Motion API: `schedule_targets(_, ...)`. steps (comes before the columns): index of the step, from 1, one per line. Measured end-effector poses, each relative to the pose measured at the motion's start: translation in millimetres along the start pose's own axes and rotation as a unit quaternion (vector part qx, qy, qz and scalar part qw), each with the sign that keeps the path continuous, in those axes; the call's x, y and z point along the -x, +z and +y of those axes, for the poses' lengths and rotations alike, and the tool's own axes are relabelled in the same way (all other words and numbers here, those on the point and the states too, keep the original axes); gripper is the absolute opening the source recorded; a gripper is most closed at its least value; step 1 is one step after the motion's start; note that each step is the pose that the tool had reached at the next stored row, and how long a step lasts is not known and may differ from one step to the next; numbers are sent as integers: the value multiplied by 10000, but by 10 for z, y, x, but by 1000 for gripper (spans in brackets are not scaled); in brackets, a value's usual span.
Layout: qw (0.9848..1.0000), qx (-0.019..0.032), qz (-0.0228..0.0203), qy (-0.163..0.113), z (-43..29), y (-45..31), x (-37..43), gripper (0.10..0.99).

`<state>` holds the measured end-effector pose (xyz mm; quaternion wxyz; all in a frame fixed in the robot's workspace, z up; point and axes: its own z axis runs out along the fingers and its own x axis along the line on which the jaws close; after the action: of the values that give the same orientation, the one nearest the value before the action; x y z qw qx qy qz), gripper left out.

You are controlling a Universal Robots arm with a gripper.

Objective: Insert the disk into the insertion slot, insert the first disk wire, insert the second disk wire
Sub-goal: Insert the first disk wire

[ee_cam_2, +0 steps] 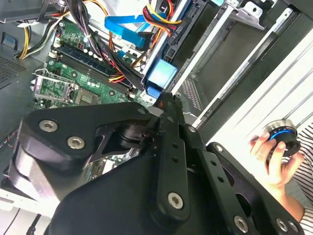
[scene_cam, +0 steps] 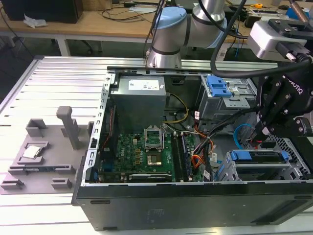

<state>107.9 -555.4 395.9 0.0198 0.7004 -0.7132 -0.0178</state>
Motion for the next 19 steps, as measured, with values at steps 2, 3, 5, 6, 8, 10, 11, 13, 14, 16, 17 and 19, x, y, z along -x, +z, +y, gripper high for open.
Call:
schedule_targets(2, 10000, 7, 0, -1, -149, 4, 9, 106)
schedule_targets(3, 10000, 11, 0, 0, -180, 12, 13, 106)
schedule_targets(5, 10000, 21, 4, 0, -259, 32, 36, 106)
schedule_targets(6, 10000, 25, 3, 0, -303, 42, 59, 106)
schedule_targets(8, 10000, 40, 4, 1, -456, 101, 164, 106)
schedule_targets(10, 10000, 43, 10, 22, -491, 173, 198, 106)
schedule_targets(11, 10000, 43, 10, 25, -492, 191, 199, 106)
schedule_targets(13, 10000, 43, 16, 28, -494, 210, 200, 106)
schedule_targets(14, 10000, 43, 16, 28, -494, 211, 200, 106)
schedule_targets(16, 10000, 43, 17, 28, -494, 211, 200, 114)
schedule_targets(17, 10000, 43, 18, 28, -494, 212, 200, 169)
schedule_targets(19, 10000, 43, 20, 28, -494, 211, 200, 302)
